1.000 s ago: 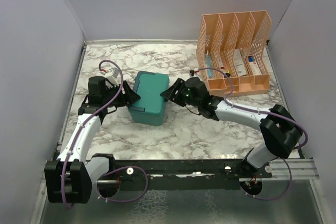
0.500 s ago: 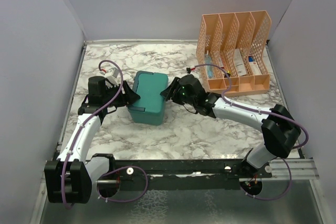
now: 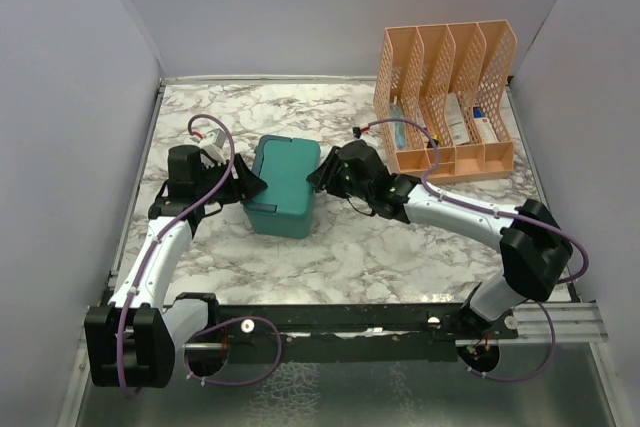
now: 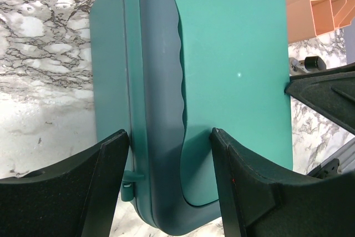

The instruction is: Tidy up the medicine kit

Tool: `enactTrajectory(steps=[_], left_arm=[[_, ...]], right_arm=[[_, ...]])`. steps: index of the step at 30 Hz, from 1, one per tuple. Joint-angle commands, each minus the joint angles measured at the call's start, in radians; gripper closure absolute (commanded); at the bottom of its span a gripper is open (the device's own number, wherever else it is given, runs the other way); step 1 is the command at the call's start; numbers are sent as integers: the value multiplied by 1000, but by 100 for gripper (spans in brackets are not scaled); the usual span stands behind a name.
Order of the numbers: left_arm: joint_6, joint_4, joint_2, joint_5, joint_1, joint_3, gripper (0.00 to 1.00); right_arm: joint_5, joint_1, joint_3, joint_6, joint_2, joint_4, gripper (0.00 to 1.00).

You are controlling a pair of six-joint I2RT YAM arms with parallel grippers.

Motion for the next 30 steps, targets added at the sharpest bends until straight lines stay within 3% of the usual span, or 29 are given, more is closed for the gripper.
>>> enactTrajectory(steps=[1, 4, 7, 19, 24, 30], left_arm=[[36, -104, 19, -47, -5, -36, 37], [35, -104, 19, -46, -6, -36, 36], [35, -105, 17, -45, -5, -36, 34], [35, -104, 17, -48, -6, -39, 31], [33, -104, 20, -47, -5, -38, 31], [34, -105, 24, -45, -5, -38, 30]], right_arm=[[13, 22, 20, -17, 19, 6, 83], [31, 23, 20, -43, 4, 1, 70], [55, 22, 28, -63, -22, -15, 63], [252, -1, 16, -151, -101, -145, 61], [205, -19, 6, -177, -90, -161, 64], [39, -22, -13, -252, -88, -61, 54]])
